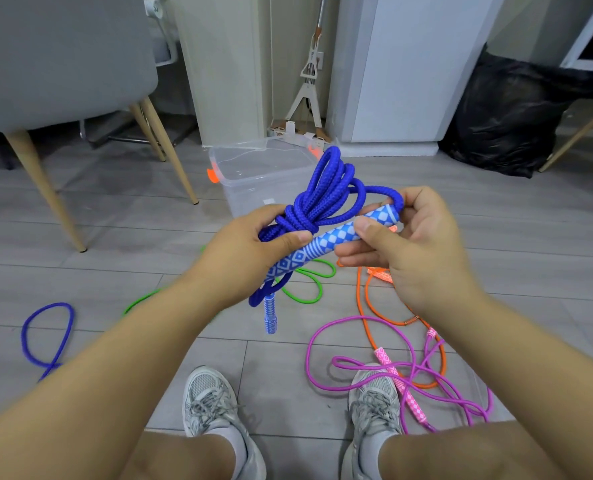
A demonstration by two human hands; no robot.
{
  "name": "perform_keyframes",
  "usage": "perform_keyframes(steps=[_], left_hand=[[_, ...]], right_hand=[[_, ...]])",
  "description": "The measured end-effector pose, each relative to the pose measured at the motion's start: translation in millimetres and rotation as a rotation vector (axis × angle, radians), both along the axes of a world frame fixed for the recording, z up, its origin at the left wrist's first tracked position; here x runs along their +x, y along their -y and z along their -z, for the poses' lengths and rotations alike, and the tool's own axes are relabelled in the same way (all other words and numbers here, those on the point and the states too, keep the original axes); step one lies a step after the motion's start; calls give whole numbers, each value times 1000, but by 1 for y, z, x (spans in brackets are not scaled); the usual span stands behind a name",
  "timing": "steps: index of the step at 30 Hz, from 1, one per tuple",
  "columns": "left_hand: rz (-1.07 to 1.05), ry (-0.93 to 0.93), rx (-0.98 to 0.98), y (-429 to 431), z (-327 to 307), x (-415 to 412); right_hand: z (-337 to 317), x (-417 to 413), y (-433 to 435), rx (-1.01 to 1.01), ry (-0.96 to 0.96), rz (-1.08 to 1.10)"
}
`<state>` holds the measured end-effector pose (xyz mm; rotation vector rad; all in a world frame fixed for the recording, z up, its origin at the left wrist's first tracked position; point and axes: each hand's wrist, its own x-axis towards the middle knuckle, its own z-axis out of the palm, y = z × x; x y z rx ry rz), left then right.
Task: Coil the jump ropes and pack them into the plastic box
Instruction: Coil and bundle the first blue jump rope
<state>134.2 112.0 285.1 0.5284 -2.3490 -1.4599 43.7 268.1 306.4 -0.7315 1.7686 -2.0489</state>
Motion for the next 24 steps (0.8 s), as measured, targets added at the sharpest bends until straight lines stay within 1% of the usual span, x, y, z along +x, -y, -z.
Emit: perform_keyframes(steps=[5, 10, 14, 17, 20, 22, 24], left_hand=[[-72, -31, 4, -6, 6, -4], [-143, -66, -7, -15, 10, -9], [-166, -80, 27, -17, 13, -12], [-158, -76, 74, -21, 13, -15], [-131, -47, 94, -22, 10, -18], [-114, -59, 118, -20, 9, -17], [-105, -72, 104, -18, 9, -15]], right_hand=[[6, 0, 4, -15, -20, 8], [12, -2, 9, -15, -1, 16], [14, -6, 12, -10, 15, 10], [23, 0, 16, 34, 38, -51], [26, 0, 19, 60, 98, -78], [20, -7, 18, 55, 173, -68], [15, -14, 14, 96, 210, -88]])
